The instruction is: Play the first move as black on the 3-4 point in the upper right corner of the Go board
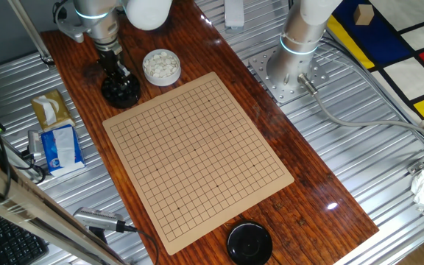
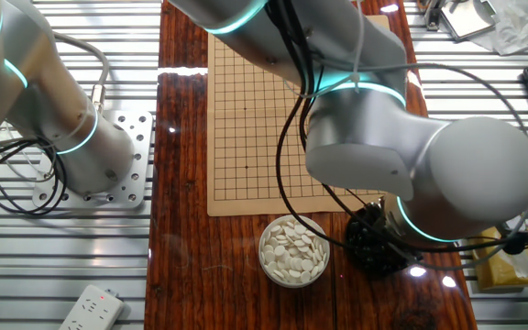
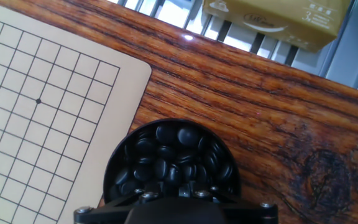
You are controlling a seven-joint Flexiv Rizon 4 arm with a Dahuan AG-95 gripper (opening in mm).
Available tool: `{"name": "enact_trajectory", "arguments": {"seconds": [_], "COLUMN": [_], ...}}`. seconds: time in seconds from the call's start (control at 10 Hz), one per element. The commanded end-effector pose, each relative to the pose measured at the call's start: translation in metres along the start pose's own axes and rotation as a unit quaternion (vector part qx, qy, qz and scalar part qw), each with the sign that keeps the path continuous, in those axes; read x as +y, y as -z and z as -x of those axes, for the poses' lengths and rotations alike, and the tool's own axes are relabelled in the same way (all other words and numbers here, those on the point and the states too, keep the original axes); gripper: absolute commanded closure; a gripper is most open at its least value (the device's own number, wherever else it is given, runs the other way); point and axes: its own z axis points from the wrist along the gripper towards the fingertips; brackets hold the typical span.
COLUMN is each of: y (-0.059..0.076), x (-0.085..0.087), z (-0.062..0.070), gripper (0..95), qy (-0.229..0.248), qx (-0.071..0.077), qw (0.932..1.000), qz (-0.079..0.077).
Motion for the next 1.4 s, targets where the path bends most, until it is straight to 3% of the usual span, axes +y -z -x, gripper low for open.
{"name": "enact_trajectory", "arguments": {"seconds": [0.1, 1.4], "y": [0.0001, -0.0022], "x": [0.0004, -0.0073], "z": [-0.0001, 0.0000], "gripper": [76.0, 76.0], "qy": [0.002, 0.014], "qx": [-0.002, -0.014], "qw": [1.0000, 0.9997], "qz": [0.000, 0.011]}}
